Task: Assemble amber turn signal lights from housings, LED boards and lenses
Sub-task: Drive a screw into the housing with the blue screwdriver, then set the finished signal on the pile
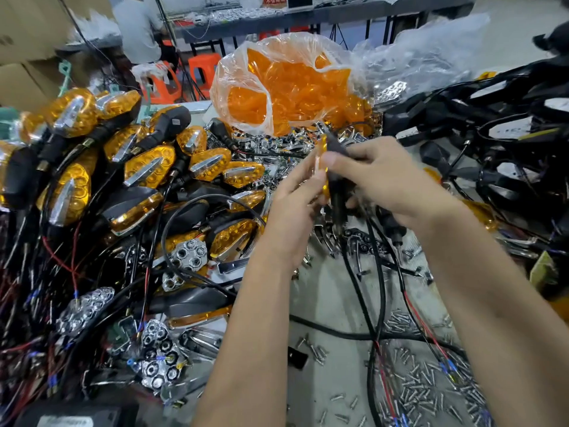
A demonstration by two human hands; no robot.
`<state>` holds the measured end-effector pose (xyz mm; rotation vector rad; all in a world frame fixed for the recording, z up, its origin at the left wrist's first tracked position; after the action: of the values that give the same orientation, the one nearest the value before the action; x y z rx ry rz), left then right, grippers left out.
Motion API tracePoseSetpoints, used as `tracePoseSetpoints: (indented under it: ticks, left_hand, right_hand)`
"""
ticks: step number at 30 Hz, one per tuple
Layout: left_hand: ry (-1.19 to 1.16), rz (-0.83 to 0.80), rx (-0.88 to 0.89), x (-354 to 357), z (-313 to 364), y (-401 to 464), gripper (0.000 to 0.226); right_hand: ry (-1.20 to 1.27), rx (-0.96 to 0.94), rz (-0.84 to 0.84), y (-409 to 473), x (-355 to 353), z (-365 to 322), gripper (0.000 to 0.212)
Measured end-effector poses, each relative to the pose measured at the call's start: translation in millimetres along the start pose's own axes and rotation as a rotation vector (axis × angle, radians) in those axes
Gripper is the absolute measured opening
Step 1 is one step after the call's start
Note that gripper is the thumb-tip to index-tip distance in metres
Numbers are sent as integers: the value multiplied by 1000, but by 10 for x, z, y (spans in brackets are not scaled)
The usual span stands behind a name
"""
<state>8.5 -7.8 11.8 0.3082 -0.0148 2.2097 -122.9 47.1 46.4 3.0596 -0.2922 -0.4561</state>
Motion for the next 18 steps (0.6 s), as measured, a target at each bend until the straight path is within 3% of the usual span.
tracePoseSetpoints:
  ticks: [3, 6, 11, 15, 18]
  left_hand:
    - [-63, -130, -116, 145, -31, -29, 46]
    - [-17, -223, -226, 284, -12, -71, 42]
    - [20, -161, -227, 54, 209, -150, 34]
    - [431, -14, -307, -255, 385, -333, 39]
    - [768, 197, -307, -557, 669, -540, 42]
  right_hand:
    - [348, -20, 143, 6, -91, 19, 37]
    - [603, -51, 296, 3, -157, 68, 30]
    - [945, -36, 447, -25, -254, 118, 19]
    - [869, 25, 287, 76, -34, 34, 36]
    - [634, 99, 162, 300, 325, -177, 30]
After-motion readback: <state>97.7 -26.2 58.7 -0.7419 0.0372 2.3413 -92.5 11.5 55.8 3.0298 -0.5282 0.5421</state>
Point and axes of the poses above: each hand's wrist, its own y-axis towards the middle knuckle, its own x-axis out of the palm, z = x × y, the point moved 4 cm from there along y, towards the middle knuckle, and after that the axes turned 15 degrees about -z, right-handed, at the moved point
